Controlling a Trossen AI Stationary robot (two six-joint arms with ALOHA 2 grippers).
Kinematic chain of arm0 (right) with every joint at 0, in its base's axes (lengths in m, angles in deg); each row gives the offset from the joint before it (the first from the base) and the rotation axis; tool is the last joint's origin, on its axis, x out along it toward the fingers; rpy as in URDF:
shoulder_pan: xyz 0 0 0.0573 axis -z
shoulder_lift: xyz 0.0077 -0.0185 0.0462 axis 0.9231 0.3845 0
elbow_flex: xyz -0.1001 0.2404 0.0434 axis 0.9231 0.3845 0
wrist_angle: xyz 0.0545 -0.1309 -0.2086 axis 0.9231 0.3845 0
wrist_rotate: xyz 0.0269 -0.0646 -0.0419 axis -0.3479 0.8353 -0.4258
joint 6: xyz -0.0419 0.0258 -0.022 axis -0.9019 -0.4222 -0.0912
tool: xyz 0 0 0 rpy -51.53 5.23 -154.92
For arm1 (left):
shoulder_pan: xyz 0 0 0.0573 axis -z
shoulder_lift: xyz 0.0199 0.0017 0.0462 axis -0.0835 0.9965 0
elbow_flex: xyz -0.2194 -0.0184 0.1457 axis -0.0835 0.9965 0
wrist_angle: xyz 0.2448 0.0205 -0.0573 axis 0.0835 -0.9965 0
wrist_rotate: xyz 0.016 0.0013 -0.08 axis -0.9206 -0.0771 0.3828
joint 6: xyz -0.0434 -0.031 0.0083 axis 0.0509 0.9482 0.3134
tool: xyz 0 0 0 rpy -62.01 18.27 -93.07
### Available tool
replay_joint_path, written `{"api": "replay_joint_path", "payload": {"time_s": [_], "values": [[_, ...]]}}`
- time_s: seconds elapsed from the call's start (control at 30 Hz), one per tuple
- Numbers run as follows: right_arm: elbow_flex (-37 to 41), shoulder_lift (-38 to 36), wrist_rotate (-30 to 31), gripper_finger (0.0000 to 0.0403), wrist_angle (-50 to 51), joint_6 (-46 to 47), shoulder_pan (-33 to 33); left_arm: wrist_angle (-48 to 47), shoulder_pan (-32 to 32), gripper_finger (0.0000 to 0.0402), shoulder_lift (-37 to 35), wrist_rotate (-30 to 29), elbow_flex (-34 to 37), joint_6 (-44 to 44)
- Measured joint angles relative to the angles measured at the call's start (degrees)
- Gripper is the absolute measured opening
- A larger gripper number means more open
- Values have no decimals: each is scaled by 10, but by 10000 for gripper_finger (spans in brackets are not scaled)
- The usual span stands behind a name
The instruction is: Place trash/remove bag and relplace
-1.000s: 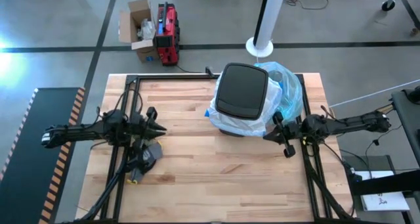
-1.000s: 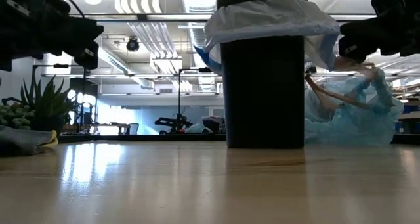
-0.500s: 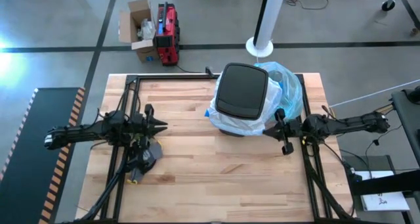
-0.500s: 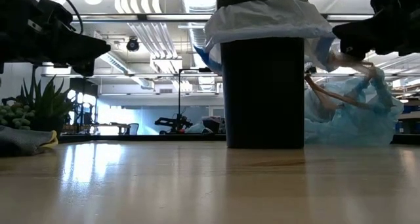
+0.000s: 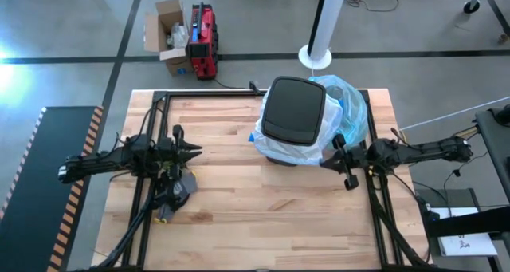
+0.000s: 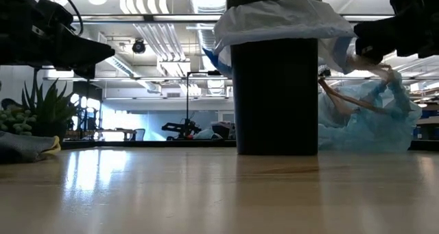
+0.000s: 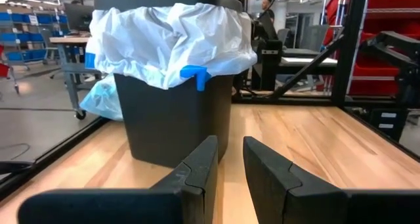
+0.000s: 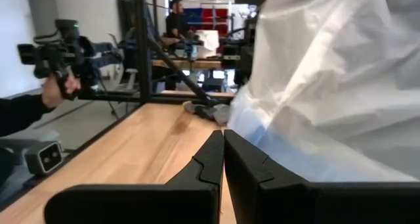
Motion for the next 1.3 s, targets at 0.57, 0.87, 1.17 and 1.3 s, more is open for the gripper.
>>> {"api": "replay_joint_path", "payload": {"time_s": [0.57,0.87,1.17,1.3], "values": [[0,46,17,0,-6,52,0,-8,0,59,13,0,-1,-4],[0,44,26,0,13,-16,0,-8,0,59,31,0,-1,-4],[0,45,26,0,26,-12,0,-8,0,59,60,0,-1,-4],[0,45,26,0,26,-12,0,-8,0,59,73,0,-1,-4]]}}
